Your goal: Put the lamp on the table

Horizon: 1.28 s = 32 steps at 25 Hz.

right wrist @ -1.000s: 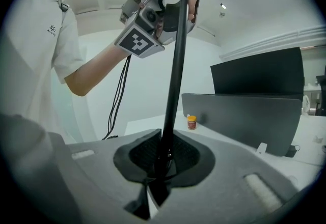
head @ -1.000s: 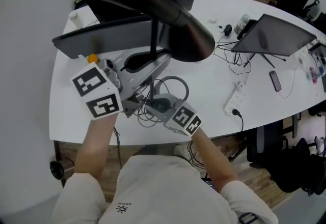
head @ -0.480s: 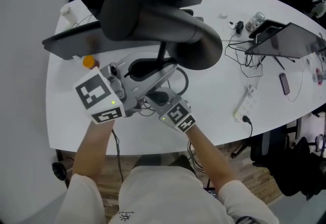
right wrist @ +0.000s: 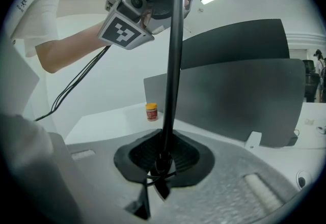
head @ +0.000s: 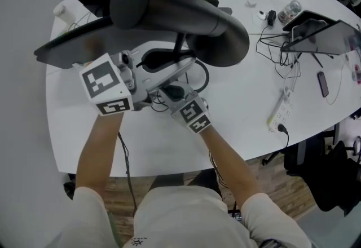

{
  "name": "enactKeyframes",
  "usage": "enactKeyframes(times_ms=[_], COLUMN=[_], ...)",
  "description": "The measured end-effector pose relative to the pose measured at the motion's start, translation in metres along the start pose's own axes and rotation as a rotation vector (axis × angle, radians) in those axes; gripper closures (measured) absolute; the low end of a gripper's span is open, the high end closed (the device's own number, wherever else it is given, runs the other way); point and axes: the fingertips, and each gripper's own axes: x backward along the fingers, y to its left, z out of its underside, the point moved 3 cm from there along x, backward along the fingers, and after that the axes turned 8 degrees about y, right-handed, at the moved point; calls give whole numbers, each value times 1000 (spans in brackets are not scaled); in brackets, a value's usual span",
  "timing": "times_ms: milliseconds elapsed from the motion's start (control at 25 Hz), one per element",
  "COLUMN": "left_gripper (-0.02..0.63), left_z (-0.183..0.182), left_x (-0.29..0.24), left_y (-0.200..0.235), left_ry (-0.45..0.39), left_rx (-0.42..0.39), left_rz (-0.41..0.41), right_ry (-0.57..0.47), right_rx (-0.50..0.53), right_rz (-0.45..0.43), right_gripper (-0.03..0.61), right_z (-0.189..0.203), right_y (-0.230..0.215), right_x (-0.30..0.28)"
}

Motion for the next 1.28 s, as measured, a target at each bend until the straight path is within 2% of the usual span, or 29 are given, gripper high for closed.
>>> enactKeyframes(times_ms=[320, 640, 920, 1280], left_gripper=[595, 592, 583, 578], left_z=[29, 34, 35, 38], left_x=[-7, -10, -2, 9], left_y=[33, 45, 61, 80], left_ry=[36, 69, 66, 50], left_rx=[45, 38, 47, 47], left_rz=[43, 85, 47, -77], right_ry=[47, 40, 48, 78], right_rx=[-35, -69, -85, -113], right_rz=[61, 77, 91, 116], right_gripper=[532, 532, 533, 534], right_z=[19, 16, 11, 6], right_y=[-24, -33, -45, -58], right_x=[-32, -49, -66, -87])
